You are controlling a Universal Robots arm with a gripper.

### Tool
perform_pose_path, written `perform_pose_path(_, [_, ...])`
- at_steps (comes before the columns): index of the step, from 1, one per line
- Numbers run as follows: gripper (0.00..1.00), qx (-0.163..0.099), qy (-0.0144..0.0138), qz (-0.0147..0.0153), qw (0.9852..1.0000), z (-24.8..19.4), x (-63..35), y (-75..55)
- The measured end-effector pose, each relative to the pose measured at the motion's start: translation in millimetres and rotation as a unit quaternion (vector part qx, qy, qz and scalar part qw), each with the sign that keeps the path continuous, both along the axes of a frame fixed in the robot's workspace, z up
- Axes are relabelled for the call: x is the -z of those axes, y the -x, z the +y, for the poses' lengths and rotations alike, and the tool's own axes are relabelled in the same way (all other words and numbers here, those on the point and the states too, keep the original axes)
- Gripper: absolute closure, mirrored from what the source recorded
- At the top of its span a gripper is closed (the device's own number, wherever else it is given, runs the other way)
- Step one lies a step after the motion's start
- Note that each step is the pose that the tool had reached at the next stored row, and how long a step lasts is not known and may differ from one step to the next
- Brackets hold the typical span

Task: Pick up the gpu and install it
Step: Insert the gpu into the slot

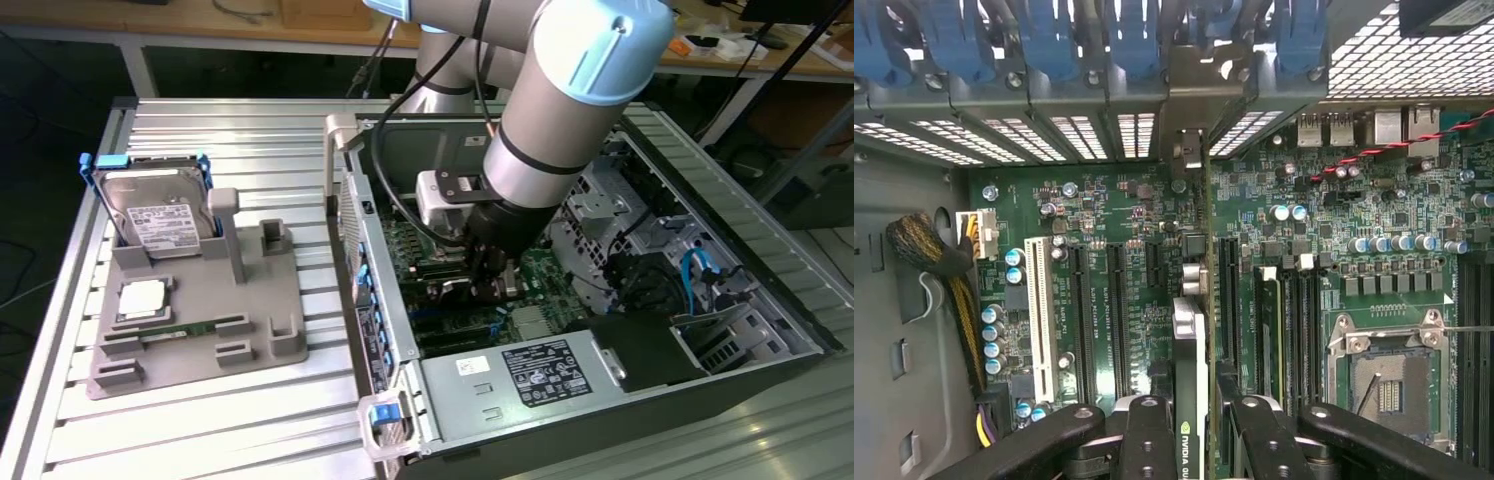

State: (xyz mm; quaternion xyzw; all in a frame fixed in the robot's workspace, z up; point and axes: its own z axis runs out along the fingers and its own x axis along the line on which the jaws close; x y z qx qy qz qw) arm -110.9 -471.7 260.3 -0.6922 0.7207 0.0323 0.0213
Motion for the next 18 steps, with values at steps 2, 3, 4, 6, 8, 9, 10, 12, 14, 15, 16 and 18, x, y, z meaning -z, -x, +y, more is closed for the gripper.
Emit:
perform_pose_path(2, [0.73,0.000,-0.0002,0.0001,1.0000,0.0,0.1,0.0])
perform_pose_path(3, [0.73,0.000,-0.0003,0.0001,1.0000,0.0,0.2,0.0])
perform_pose_path(4, [0.73,0.000,-0.0003,0.0001,1.0000,0.0,0.3,0.0])
perform_pose_path(6, [0.73,0.000,-0.0004,0.0001,1.0000,0.0,0.3,0.0])
perform_pose_path(8, [0.73,0.000,-0.0005,0.0015,1.0000,0.0,0.3,-0.5])
perform_pose_path(9, [0.73,0.000,-0.0006,0.0032,1.0000,0.0,0.3,-1.2])
perform_pose_path(10, [0.73,0.000,-0.0006,0.0052,1.0000,0.1,0.3,-1.9])
perform_pose_path(12, [0.73,0.000,-0.0006,0.0082,1.0000,0.0,0.3,-3.1])
perform_pose_path(14, [0.73,0.000,-0.0006,0.0083,1.0000,0.0,0.3,-3.1])
perform_pose_path(15, [0.73,0.000,-0.0006,0.0083,1.0000,0.0,0.3,-3.1])
perform_pose_path(16, [0.73,0.000,-0.0006,0.0083,1.0000,0.0,0.4,-3.1])
perform_pose_path(18, [0.73,0.000,-0.0004,0.0083,1.0000,0.0,0.5,-3.0])
